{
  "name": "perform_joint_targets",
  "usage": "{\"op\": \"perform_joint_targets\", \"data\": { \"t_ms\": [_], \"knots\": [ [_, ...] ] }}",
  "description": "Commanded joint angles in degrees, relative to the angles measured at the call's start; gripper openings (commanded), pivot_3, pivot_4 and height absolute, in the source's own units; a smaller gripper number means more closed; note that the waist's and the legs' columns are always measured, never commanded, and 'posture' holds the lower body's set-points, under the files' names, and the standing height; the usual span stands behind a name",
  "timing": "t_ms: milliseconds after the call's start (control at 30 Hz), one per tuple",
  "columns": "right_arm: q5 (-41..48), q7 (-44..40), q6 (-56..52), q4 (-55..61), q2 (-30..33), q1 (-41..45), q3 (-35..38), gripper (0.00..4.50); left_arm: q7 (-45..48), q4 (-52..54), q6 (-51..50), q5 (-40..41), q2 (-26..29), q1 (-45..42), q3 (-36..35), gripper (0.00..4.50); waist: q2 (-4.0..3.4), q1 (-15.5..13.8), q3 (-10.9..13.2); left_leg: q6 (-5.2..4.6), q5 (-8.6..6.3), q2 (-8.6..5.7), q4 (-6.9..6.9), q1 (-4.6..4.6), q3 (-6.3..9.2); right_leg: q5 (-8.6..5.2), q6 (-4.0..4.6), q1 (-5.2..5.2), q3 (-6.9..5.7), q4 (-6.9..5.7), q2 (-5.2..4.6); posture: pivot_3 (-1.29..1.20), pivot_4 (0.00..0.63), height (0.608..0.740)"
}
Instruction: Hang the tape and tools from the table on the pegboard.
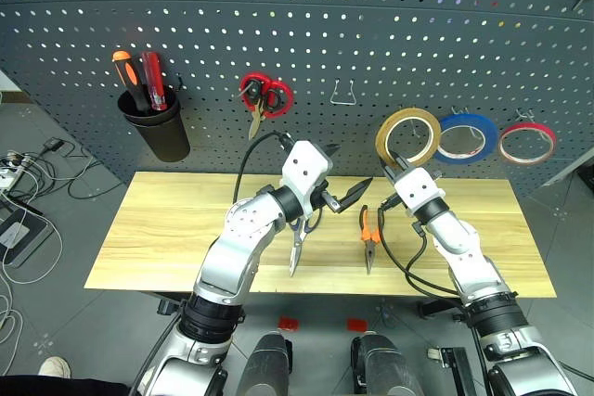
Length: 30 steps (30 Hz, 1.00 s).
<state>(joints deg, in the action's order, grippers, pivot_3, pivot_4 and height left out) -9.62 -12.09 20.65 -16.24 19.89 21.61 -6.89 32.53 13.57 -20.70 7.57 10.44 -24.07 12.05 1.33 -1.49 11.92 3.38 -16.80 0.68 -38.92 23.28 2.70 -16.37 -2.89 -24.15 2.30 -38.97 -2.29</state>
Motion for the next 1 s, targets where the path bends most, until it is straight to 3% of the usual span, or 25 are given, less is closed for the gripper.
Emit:
{"op": "perform_joint_targets", "data": {
  "t_ms": [33, 367, 500, 633, 833, 1000],
  "knots": [
    [2.4, -1.4, -0.2, 1.8, -0.8, -0.2, 0.9, 1.18, -0.3, 1.6, 1.2, 0.3, 0.1, -0.3, 0.2, 4.5, 0.0, 0.0, 0.0, 0.0, 0.0, 0.0, 0.0, 0.0, -0.01, 0.0, 0.0, 0.0, 0.01, 0.0, 0.0, 0.13, 0.133, 0.74],
    [3.2, -3.3, -6.2, 12.8, -0.6, -9.0, 1.7, 4.45, 0.2, 1.6, 2.6, -0.5, 1.4, 1.1, 2.1, 4.5, 0.0, -0.1, -0.8, -0.02, -0.01, -0.01, 0.0, -0.04, -0.01, 0.0, 0.0, 0.02, 0.03, -0.02, 0.0, 0.1, 0.15, 0.74],
    [5.4, -5.5, -13.5, 20.9, -0.4, -13.5, 2.3, 4.48, 1.2, 2.0, 3.1, -0.5, 2.9, 4.7, 2.7, 4.5, -0.03, 0.1, -0.8, -0.09, -0.05, 0.0, 0.02, -0.13, -0.04, 0.0, 0.0, 0.07, 0.08, -0.01, 0.01, 0.07, 0.169, 0.74],
    [7.2, -6.4, -28.7, 28.0, -1.2, -15.5, 2.8, 4.48, 3.8, 0.6, 4.6, -0.7, 6.0, 8.8, 3.6, 4.5, -0.05, 0.4, -0.8, -0.17, -0.1, 0.02, 0.05, -0.26, 0.0, -0.01, 0.01, 0.13, 0.16, -0.02, 0.04, 0.03, 0.213, 0.74],
    [10.8, -4.8, -54.4, 33.5, -4.5, -13.8, 4.8, 4.48, 7.8, -1.7, 6.2, -0.2, 10.4, 10.7, 3.2, 4.5, -0.26, 0.6, 0.0, -0.52, -0.29, 0.02, 0.01, -0.45, 0.22, -0.02, 0.03, 0.44, 0.06, 0.02, 0.04, 0.01, 0.276, 0.74],
    [13.4, -3.9, -68.5, 33.7, -6.9, -10.5, 5.7, 4.48, 9.4, -3.2, 6.5, 0.6, 12.9, 11.9, 0.9, 4.5, -0.53, 1.5, 1.5, -0.6, -0.33, 0.01, -0.01, -0.52, 0.33, -0.04, 0.06, 0.55, 0.02, 0.01, 0.05, 0.03, 0.328, 0.74]
  ]
}}
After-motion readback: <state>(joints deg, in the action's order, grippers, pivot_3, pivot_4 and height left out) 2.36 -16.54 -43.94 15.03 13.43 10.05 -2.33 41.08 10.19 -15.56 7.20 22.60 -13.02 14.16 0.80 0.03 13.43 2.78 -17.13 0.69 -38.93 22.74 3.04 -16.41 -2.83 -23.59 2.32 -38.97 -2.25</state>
